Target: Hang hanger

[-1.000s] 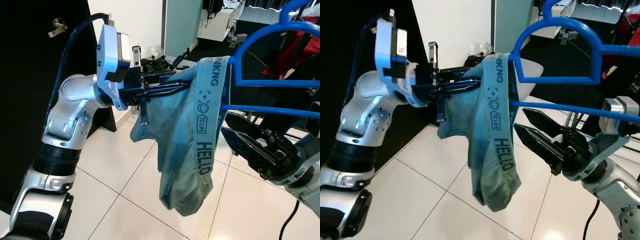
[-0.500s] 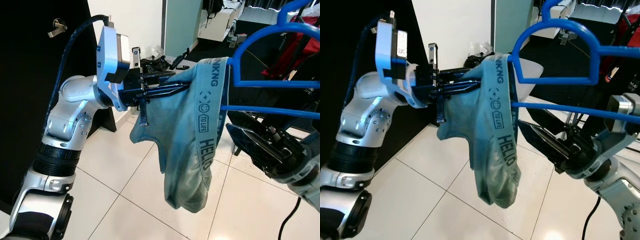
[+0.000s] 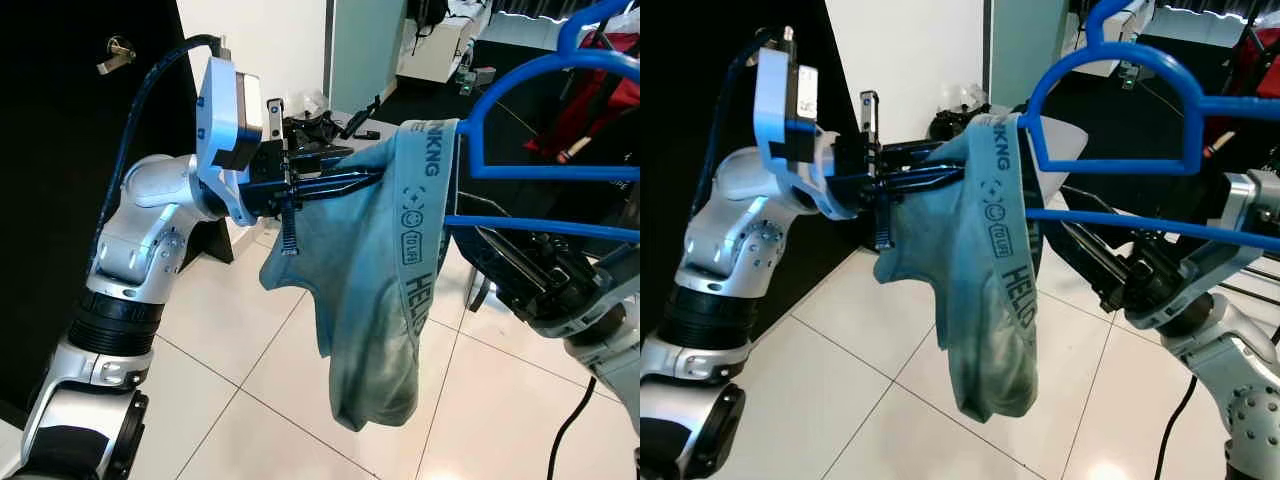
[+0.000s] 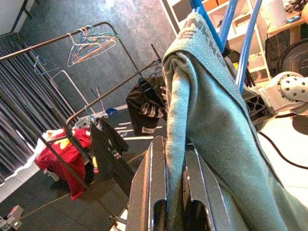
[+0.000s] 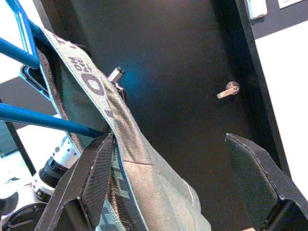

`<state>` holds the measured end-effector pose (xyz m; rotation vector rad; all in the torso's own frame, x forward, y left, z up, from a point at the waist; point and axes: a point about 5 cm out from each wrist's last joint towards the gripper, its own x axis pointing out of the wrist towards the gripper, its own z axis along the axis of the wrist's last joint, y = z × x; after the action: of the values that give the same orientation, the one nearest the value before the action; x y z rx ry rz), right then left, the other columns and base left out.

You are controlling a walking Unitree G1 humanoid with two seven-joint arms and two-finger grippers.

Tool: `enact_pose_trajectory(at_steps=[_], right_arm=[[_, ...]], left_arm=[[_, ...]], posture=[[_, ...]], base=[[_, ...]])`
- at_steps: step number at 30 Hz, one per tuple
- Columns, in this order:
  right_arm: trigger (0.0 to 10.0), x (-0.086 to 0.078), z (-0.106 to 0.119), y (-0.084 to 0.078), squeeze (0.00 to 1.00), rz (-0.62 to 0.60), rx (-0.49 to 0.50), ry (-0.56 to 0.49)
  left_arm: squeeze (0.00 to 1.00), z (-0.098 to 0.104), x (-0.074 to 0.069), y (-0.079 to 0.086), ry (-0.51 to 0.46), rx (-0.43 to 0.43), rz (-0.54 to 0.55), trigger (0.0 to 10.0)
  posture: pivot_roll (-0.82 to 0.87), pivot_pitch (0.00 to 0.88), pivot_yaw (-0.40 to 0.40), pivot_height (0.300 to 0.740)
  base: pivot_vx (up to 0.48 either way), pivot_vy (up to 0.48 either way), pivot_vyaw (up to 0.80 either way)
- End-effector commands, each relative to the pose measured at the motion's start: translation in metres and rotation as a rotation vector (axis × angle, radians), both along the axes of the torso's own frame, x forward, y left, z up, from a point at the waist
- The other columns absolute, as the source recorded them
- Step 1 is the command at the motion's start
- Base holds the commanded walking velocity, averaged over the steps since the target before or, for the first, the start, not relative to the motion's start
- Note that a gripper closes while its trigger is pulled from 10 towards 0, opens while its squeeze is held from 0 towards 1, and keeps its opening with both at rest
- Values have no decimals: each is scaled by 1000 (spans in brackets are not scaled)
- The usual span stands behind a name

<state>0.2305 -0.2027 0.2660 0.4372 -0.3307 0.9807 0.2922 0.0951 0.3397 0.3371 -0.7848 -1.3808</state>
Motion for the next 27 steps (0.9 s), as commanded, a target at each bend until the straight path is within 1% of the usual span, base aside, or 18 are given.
enact_pose_trajectory(at_steps=[1,3,7,8,9,10,13,14,16,17,19,21,22,23,26,27], right_arm=[[10000,0,0,2,0,1,-7,-1],[10000,0,-5,7,0,18,-42,20],[10000,-1,-7,9,0,28,-55,26],[10000,-2,-9,13,0,45,-75,32],[10000,-2,-9,13,0,45,-75,32],[10000,-3,-12,17,0,72,-103,42],[10000,-3,-12,17,0,72,-103,42],[10000,-4,-16,22,0,92,-133,53],[10000,-4,-16,22,0,92,-133,53],[10000,-3,-20,25,0,91,-170,69],[10000,-3,-20,25,0,91,-170,69],[10000,10,-32,24,0,0,-235,129],[10000,10,-32,24,0,0,-235,129],[10000,16,-38,22,0,-48,-265,170],[10000,16,-38,22,0,-48,-265,170],[10000,21,-49,22,0,-80,-316,219]], left_arm=[[0,0,-5,-3,-6,4,-28,10000],[0,-1,-6,-4,-4,3,-34,10000],[0,-1,-6,-5,-3,2,-36,10000],[0,-1,-6,-5,-3,2,-37,10000],[0,-1,-6,-5,-3,2,-37,10000],[0,-2,-6,-5,-2,1,-37,10000],[0,-2,-6,-5,-2,1,-37,10000],[0,-2,-6,-6,-1,0,-39,10000],[0,-2,-6,-6,-1,0,-39,10000],[0,-2,-7,-7,0,-2,-42,10000],[0,-2,-7,-7,0,-2,-42,10000],[0,0,-9,-9,-3,-9,-50,10000],[0,0,-9,-9,-3,-9,-50,10000],[0,1,-10,-9,-7,-14,-52,10000],[0,1,-10,-9,-7,-14,-52,10000],[0,2,-10,-9,-10,-20,-50,10000]], posture=[[-44,101,16,740],[-45,104,16,740],[-44,104,16,740],[-44,104,15,740],[-44,104,15,740],[-43,104,16,740],[-43,104,16,740],[-43,103,17,740],[-43,103,17,740],[-43,102,17,740],[-43,102,17,740],[-43,101,16,740],[-43,101,16,740],[-43,100,15,740],[-43,100,15,740],[-43,100,14,740]], base=[[0,0,0],[0,0,0],[0,0,0],[0,0,0],[0,0,0],[0,0,0],[0,0,0],[0,0,0],[0,0,0],[0,0,0],[0,0,0],[0,0,0],[0,0,0],[0,0,0],[0,0,0],[0,0,0]])
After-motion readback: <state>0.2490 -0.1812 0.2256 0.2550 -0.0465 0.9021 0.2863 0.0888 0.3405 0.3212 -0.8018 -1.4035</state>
